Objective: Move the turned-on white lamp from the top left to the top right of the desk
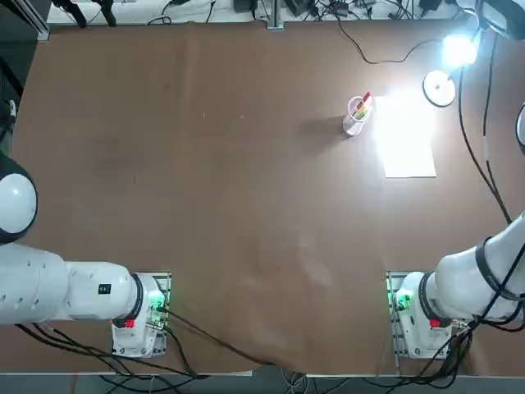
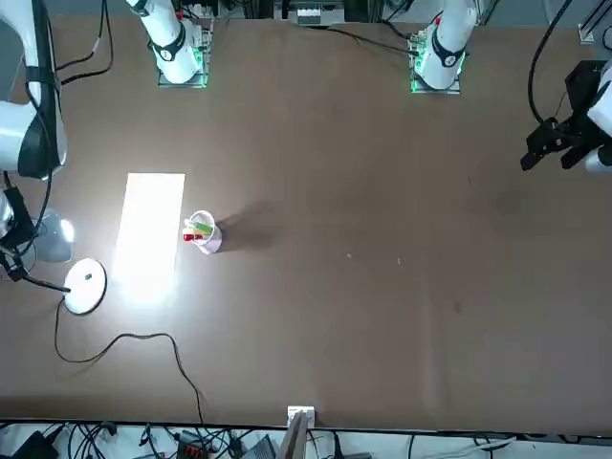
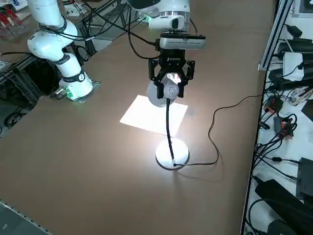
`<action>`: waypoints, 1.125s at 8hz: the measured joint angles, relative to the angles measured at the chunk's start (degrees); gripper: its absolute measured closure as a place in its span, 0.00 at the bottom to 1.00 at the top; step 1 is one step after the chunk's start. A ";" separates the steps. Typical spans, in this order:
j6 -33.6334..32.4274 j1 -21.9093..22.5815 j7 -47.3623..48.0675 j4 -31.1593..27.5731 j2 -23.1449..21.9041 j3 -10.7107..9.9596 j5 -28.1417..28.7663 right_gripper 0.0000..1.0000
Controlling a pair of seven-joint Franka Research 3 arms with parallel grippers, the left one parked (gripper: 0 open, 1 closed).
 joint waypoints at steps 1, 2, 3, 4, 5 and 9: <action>-0.62 0.00 0.00 0.00 -0.01 0.05 0.00 0.28; -1.16 0.00 0.00 0.01 -0.01 0.08 0.03 0.28; -1.49 0.01 0.00 0.01 -0.01 0.13 0.05 0.28; -1.63 0.03 0.00 0.01 -0.01 0.19 0.06 0.28; -1.73 0.06 0.00 0.01 0.00 0.25 0.06 0.28; -2.15 -0.09 0.00 -0.09 0.58 0.09 0.09 0.00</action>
